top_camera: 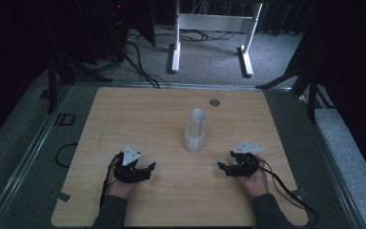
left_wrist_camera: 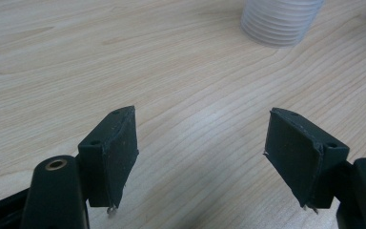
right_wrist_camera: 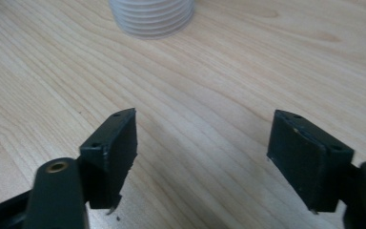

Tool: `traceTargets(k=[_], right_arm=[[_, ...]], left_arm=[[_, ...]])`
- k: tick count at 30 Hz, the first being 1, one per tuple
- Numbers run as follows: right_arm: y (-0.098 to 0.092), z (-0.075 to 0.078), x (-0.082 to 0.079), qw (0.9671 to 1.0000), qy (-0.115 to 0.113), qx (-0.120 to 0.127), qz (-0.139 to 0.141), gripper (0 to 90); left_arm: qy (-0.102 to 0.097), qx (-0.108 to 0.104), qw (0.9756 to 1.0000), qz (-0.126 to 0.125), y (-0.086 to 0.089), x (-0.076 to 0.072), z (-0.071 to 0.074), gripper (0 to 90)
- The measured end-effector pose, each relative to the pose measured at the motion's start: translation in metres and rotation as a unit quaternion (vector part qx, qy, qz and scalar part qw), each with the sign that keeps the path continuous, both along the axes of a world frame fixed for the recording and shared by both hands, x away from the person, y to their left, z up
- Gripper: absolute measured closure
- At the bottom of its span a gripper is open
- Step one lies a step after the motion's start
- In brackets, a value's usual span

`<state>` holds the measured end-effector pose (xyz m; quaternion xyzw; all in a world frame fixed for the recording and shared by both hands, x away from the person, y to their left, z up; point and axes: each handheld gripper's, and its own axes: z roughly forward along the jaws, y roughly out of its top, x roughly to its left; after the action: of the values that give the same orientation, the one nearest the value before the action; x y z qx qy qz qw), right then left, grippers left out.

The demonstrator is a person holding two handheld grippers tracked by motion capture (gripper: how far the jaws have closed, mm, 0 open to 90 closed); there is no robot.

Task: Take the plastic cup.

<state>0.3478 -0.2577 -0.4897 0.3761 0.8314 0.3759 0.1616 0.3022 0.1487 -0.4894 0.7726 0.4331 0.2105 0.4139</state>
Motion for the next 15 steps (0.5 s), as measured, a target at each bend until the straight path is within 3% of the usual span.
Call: traceTargets(k=[6,12,15], right_arm=[[0.000,0.007,-0.005,0.9999,-0.011,0.002,0.003,24.0],[0.004,0.020,-0.011,0.9990,-0.038,-0.016,0.013,24.5],[0.006,0.024,-0.013,0.9984,-0.048,-0.027,0.015,31.1]], left_arm=[[-0.006,-0.001,1.0000,-0.007,-0.002,-0.002,0.002,28.5],[-0.004,-0.022,0.9994,-0.027,-0.004,0.000,0.011,28.7],[-0.006,-0.025,0.9988,-0.042,-0.006,0.004,0.017,29.0]])
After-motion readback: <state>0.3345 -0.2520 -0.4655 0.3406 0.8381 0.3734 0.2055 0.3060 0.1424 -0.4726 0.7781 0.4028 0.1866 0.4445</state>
